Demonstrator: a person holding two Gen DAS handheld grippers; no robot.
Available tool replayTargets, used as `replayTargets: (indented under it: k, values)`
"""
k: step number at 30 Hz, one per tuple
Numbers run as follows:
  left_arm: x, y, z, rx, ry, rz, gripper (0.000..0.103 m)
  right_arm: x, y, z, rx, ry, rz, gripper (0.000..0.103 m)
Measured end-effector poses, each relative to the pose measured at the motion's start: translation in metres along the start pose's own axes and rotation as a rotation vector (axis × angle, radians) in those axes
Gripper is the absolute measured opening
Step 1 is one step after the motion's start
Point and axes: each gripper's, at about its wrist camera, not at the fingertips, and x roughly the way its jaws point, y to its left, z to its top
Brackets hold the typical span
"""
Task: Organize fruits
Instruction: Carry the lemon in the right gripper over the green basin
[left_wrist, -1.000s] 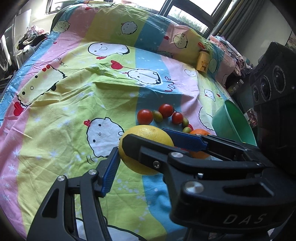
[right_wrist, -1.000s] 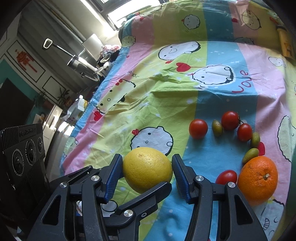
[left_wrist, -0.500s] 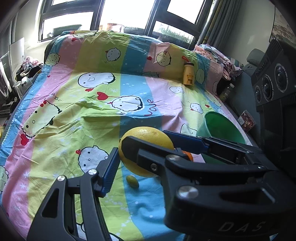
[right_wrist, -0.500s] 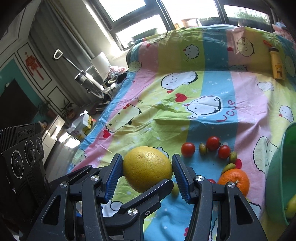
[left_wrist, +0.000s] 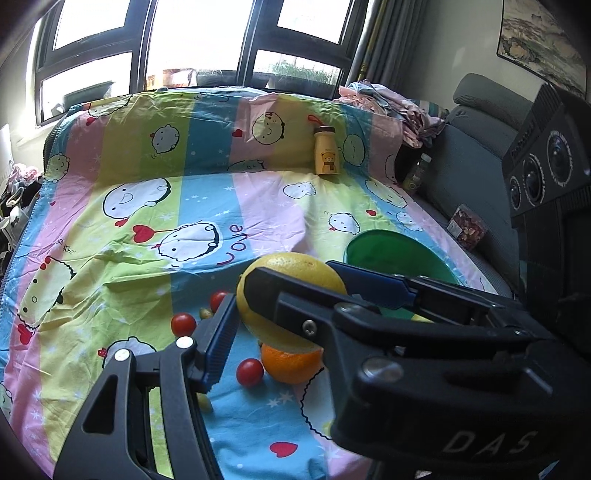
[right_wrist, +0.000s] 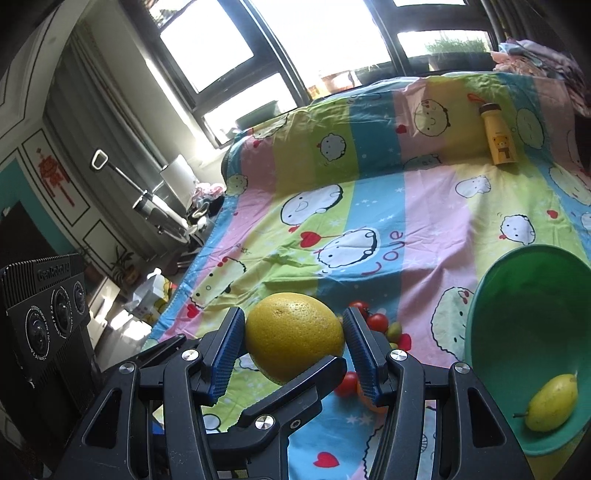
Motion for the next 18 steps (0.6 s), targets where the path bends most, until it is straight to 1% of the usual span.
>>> replayTargets:
  k: [12,18]
  values:
    - [0.035,-0.048,0.016,0.082,0.036,-0.097,0.059,-0.035,-0.054,0.004,0.107,-0.084,-0.074,0.058]
    - [0.054,-0.07,0.019,0.12,0.063,-0.139,0.059,-0.047,-0.08,0.002,0.163,-0.11,-0.109,0.058]
